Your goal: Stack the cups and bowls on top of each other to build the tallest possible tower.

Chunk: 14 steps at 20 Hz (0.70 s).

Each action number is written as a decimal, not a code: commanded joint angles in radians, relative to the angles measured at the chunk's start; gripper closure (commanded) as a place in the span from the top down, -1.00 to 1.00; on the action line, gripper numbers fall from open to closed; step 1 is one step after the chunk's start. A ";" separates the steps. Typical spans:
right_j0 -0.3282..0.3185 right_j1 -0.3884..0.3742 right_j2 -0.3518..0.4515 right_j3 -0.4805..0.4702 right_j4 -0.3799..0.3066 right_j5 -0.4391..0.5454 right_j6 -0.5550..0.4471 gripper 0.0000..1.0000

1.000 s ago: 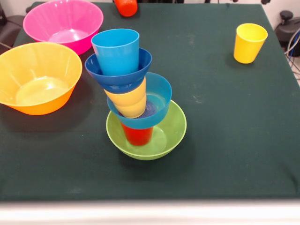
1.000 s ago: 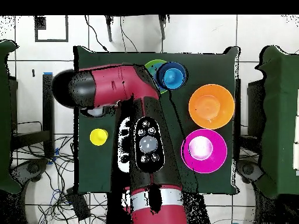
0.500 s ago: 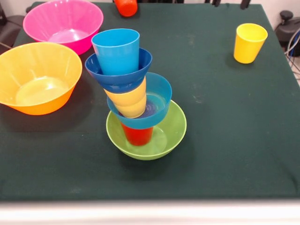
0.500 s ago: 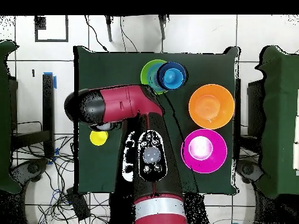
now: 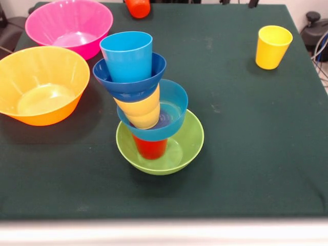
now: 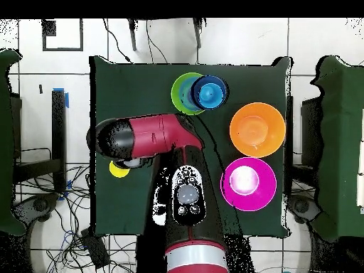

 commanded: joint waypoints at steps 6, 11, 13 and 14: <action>-0.010 0.039 0.004 0.078 -0.033 -0.087 0.056 1.00; -0.010 0.064 0.000 0.069 -0.037 -0.113 0.061 1.00; -0.005 0.078 -0.004 0.068 -0.042 -0.133 0.070 1.00; -0.001 0.086 -0.007 0.061 -0.046 -0.135 0.072 1.00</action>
